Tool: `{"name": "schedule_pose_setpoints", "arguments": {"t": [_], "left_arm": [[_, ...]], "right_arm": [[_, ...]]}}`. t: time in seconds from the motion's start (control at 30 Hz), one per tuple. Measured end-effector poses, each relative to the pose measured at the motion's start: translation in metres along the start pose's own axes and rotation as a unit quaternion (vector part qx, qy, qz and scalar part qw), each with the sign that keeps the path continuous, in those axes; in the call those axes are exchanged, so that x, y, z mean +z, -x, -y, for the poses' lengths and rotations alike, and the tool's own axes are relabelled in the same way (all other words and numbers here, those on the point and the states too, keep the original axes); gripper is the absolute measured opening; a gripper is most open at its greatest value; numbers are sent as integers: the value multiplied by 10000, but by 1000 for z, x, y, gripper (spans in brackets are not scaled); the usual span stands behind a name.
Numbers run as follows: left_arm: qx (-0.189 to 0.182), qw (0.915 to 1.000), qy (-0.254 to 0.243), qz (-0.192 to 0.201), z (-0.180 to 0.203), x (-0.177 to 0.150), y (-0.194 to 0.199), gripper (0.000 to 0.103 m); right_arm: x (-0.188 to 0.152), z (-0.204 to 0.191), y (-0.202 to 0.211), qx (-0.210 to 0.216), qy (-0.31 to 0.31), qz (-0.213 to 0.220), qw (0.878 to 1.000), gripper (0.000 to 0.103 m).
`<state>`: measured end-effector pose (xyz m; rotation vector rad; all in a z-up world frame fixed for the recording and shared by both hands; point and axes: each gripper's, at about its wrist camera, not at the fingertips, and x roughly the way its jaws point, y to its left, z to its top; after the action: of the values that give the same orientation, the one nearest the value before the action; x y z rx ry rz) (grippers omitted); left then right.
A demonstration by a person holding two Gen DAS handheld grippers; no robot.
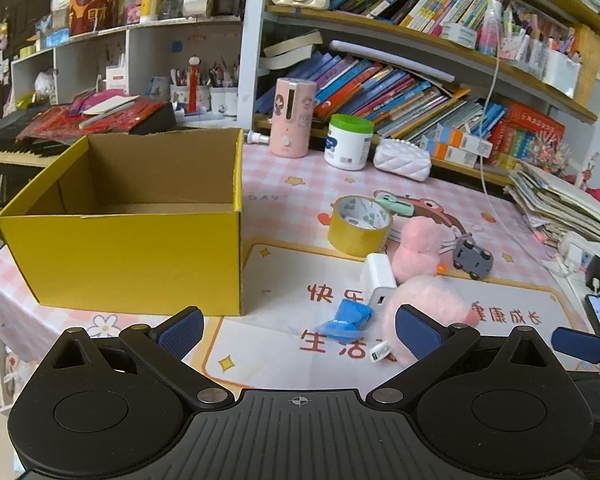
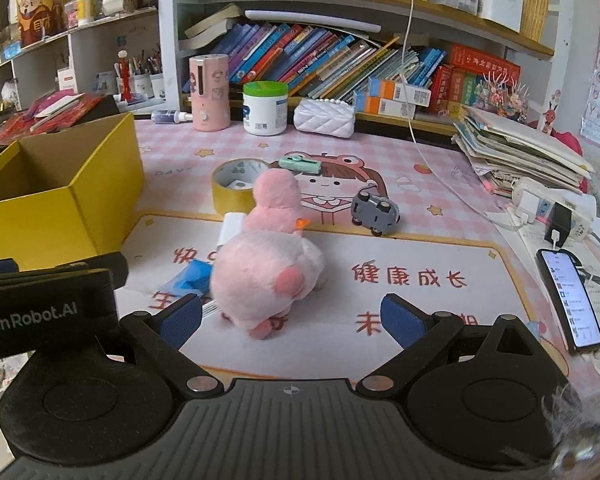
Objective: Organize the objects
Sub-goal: 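Close the right tool on the pink plush pig while the left tool approaches the blue item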
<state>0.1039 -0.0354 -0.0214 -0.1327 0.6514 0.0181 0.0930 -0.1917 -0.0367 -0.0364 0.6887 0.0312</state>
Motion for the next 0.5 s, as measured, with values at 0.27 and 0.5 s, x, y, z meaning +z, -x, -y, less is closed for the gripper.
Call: {"name": "schedule_pose_setpoints", "arguments": {"t": [0.27,0.5], "left_arm": [[261,9995,91,-160,16,11,-23,102],[658,9972,306,-163,15,17,-33,102]], "right_arm": [[16,25,-32,234,16,-217,9995,97],[27,26,-69,729,97,-593,9955,97]]}}
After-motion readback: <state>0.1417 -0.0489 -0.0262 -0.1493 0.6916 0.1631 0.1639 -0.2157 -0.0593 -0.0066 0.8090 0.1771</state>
